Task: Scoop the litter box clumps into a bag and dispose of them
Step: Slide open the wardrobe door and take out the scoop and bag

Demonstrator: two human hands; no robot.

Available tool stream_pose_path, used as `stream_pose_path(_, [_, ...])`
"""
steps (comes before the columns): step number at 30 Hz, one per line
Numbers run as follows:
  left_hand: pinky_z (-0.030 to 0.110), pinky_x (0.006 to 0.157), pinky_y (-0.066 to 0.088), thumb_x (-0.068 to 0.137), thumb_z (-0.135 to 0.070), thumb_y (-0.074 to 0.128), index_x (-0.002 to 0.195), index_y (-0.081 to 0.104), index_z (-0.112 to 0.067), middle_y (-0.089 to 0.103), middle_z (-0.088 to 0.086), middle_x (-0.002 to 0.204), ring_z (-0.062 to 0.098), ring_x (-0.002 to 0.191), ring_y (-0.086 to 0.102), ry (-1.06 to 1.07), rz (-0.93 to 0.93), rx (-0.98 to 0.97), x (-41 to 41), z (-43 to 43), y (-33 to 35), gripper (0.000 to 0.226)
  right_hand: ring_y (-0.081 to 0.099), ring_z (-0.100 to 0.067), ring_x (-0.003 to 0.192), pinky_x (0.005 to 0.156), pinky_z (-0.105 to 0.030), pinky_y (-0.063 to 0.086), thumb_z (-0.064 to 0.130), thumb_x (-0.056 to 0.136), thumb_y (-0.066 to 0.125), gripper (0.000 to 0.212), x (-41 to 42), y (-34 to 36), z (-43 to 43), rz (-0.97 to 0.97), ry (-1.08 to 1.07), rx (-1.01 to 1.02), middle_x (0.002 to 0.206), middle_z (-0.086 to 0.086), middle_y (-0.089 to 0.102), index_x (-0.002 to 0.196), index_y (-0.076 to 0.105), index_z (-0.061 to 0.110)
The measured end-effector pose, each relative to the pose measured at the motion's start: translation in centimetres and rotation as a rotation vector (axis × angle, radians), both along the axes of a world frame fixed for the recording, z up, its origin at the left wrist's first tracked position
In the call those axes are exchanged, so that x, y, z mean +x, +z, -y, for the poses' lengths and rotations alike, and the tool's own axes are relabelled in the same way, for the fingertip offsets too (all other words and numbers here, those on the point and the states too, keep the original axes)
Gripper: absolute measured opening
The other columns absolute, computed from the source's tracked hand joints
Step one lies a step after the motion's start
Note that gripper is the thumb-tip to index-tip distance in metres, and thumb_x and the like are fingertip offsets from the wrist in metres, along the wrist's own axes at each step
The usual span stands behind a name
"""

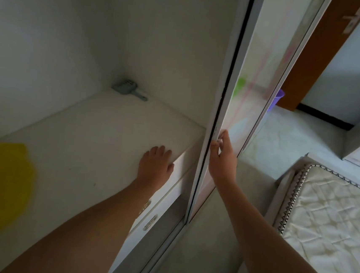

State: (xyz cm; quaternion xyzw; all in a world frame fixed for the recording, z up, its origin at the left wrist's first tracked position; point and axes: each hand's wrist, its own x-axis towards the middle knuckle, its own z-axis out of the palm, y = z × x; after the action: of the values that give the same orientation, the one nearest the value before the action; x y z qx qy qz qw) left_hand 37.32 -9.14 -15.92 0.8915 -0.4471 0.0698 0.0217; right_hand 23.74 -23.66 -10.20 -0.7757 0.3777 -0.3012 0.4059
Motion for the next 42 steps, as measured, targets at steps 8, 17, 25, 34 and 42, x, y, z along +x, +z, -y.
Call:
stream_pose_path(8, [0.036,0.060,0.053,0.087,-0.031,0.065,0.100,0.067,-0.016,0.068,0.003,0.103,0.025,0.092,0.064,-0.013,0.017,-0.099,1.2,6.1,-0.7,0.020,0.065,-0.011,0.101,0.097,-0.024,0.048,0.029,0.104,0.040,0.051,1.9,-0.6,8.7,0.057,-0.054,0.097,0.133,-0.010,0.063,0.154,0.033,0.021])
stream_pose_path(17, [0.038,0.072,0.061,0.094,-0.028,0.061,0.117,0.068,-0.015,0.068,0.010,0.124,0.032,0.107,0.068,-0.008,0.044,-0.045,1.1,7.0,-0.9,0.027,0.065,-0.010,0.102,0.091,-0.013,0.043,0.019,0.103,0.045,0.044,1.2,-0.6,11.4,0.108,-0.042,0.124,0.130,0.003,0.064,0.147,0.046,0.019])
stream_pose_path(25, [0.042,0.080,0.060,0.096,-0.029,0.058,0.120,0.069,-0.016,0.068,0.011,0.126,0.035,0.112,0.067,-0.010,0.035,-0.101,1.1,6.9,-1.2,0.030,0.062,-0.004,0.117,0.090,-0.001,0.035,0.023,0.098,0.058,0.045,1.4,-0.5,12.2,0.119,-0.051,0.181,0.136,0.009,0.061,0.143,0.052,0.024])
stream_pose_path(34, [0.039,0.073,0.061,0.092,-0.027,0.068,0.118,0.069,-0.014,0.069,0.010,0.124,0.034,0.110,0.068,-0.028,0.064,-0.082,1.1,6.9,-1.3,0.030,0.055,-0.008,0.127,0.109,-0.036,0.046,0.033,0.098,0.059,0.055,2.2,-2.3,11.0,0.160,-0.084,0.143,0.142,0.011,0.055,0.150,0.040,0.029])
stream_pose_path(42, [0.034,0.070,0.050,0.098,-0.030,0.043,0.108,0.059,-0.018,0.059,0.002,0.111,0.024,0.099,0.058,0.018,-0.107,0.017,0.7,7.4,1.3,0.022,0.038,-0.015,0.142,0.115,-0.045,0.036,0.040,0.098,0.054,0.070,1.4,-1.7,10.9,0.028,0.070,0.154,0.159,0.007,0.033,0.156,0.017,0.034])
